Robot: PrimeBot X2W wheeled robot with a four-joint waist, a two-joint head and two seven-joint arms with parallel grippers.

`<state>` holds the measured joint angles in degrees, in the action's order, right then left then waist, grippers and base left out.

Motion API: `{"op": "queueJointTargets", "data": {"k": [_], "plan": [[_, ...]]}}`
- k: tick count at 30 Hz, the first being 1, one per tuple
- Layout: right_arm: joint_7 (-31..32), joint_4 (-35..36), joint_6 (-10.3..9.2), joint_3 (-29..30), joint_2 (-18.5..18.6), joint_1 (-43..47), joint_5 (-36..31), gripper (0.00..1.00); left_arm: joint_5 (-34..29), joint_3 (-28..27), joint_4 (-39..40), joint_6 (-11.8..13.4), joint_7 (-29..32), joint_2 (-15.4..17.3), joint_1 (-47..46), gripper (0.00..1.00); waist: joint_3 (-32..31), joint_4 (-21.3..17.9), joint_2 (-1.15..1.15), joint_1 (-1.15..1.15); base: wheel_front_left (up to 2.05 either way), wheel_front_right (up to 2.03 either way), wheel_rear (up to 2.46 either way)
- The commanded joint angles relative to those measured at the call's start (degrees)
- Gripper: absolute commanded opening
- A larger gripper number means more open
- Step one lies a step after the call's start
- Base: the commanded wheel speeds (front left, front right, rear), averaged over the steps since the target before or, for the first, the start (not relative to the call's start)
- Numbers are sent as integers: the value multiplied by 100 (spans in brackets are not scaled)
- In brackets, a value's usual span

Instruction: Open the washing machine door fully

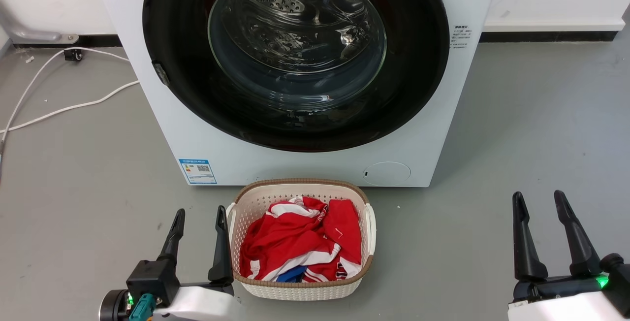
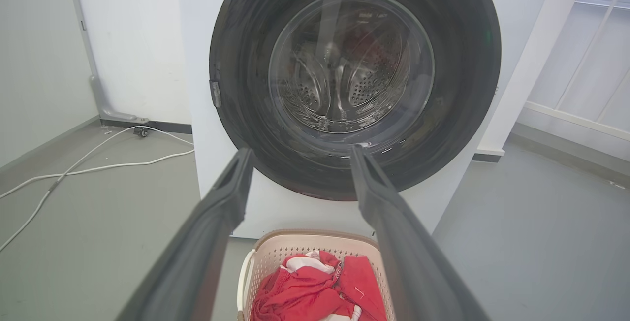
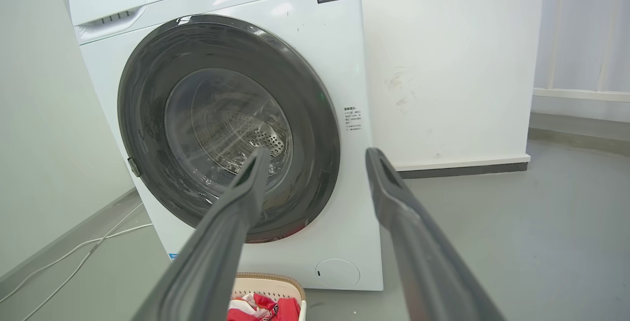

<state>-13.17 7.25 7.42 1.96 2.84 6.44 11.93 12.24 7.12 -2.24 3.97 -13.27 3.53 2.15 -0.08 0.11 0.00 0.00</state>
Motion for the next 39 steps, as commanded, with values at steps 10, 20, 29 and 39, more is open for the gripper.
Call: {"op": "queueJointTargets", "data": {"k": [10,20,29,39], "plan": [[-150,84,7,-9,6,148,-296,100,-472,-62,5,-35,-141,-53,97,100,-1,10,0,0,0,0,0],[-204,0,6,7,5,207,-379,100,-650,-56,-29,9,-196,-67,140,100,-8,7,0,0,0,0,0],[-204,-164,6,-39,4,237,-158,100,-602,-23,-69,43,-196,-68,136,100,-14,14,0,0,0,0,0],[-204,-280,6,-48,4,227,-191,100,-608,-23,-114,52,-196,-68,145,100,-10,9,0,0,0,0,0]]}}
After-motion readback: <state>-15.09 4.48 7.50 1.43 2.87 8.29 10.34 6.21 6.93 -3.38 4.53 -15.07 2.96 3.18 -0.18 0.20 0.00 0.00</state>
